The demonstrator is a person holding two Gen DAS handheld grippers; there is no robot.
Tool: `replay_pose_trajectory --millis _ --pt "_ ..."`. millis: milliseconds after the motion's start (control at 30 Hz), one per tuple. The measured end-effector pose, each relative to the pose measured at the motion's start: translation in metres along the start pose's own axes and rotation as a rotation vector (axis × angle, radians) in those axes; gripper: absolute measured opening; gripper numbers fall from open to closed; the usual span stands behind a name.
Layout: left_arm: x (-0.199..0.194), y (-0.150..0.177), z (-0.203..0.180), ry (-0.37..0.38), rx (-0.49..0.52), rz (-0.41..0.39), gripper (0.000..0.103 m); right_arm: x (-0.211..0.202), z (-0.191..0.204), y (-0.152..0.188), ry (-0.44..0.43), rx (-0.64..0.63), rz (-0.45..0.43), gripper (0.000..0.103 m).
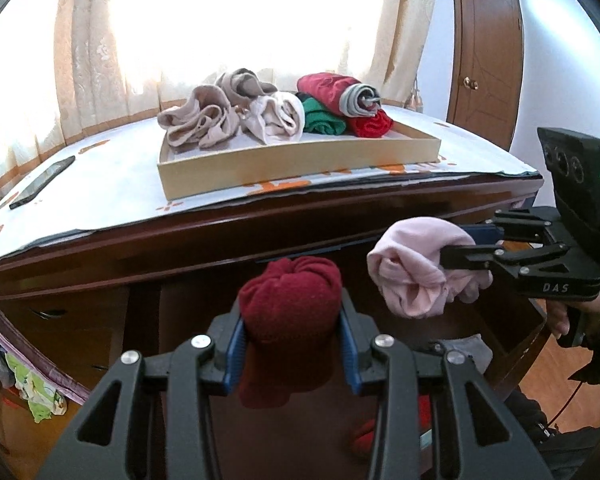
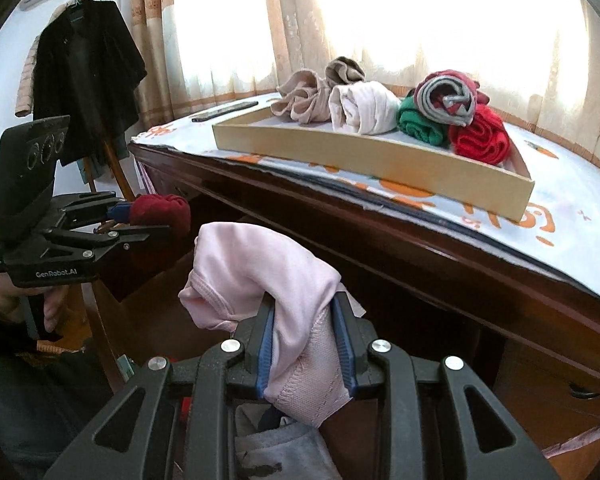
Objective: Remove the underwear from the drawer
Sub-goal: 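Carry both held items up over the table toward the tray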
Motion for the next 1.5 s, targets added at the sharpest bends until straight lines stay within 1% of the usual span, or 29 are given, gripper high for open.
replay_pose_trajectory --millis 467,1300,1500 --pt "-0.013 -0.009 0.004 -0.047 0.016 -0.059 0.039 -0.020 0.004 -0.012 -0.007 0.008 -0.103 0.030" --pt "-0.034 -0.027 0.007 -0.081 0.029 -0.154 0.038 -0.054 0.008 -0.024 -0.010 0.012 -0.237 0.030" --pt "-0.038 -0.032 0.009 -0.093 0.036 -0.167 0.038 -0.058 0.007 -0.029 -0.010 0.009 -0.249 0.030"
Point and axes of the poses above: each gripper's, at about its wrist camera, not at the fingertips, and x roughly the way its jaws point, z to its left, y to its underside, the point moved 9 cm from there along x, roughly the way its jaws point, and after that the axes turned 2 degrees about z, right-handed, at the moved point
